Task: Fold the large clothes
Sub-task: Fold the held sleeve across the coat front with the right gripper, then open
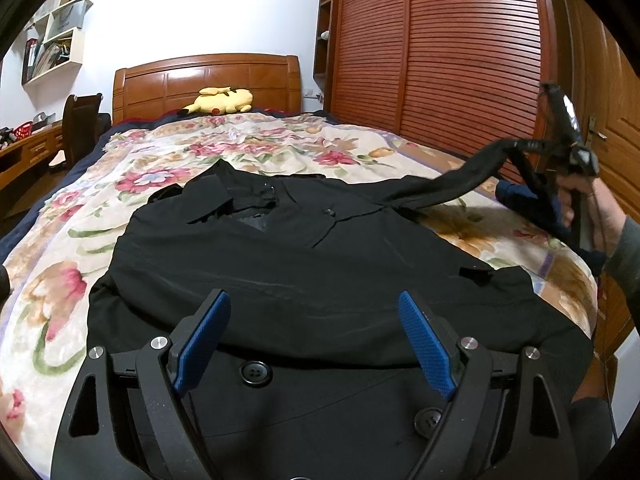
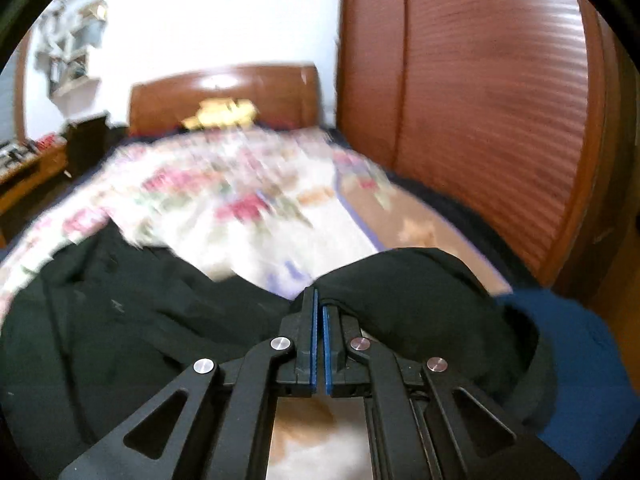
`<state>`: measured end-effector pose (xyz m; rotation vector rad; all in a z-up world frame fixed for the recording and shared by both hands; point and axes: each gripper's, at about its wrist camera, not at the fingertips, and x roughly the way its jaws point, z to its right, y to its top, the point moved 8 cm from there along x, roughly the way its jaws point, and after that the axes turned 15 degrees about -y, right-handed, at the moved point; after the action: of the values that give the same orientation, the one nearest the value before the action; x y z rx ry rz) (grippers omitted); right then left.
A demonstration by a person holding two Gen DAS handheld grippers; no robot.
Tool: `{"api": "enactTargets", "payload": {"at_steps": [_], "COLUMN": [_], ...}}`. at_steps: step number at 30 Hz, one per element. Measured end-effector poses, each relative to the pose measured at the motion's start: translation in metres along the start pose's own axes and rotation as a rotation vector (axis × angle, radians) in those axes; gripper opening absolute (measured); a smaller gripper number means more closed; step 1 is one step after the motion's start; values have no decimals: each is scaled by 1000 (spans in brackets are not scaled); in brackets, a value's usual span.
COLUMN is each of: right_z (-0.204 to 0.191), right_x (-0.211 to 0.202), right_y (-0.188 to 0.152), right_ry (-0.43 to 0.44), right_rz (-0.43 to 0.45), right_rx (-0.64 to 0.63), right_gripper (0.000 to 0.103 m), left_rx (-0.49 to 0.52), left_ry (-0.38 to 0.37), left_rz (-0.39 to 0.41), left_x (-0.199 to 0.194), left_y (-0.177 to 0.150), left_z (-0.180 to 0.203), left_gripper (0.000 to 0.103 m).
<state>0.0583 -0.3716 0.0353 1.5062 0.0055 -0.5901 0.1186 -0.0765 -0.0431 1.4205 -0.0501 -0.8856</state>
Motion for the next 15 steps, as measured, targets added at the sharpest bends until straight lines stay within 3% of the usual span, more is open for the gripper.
{"api": "enactTargets", "payload": {"at_steps": [15], "right_z": [-54], "right_x": [-76], "right_y": [8], "right_ry": [199], "right_rz": [124], "right_rx": [-143], "right_gripper": [2], "left_rx": [-8], "left_ry": [6], "left_rz": [16], "left_x": [-12], "left_y": [2], "left_z": [-7], "left_gripper": [87]}}
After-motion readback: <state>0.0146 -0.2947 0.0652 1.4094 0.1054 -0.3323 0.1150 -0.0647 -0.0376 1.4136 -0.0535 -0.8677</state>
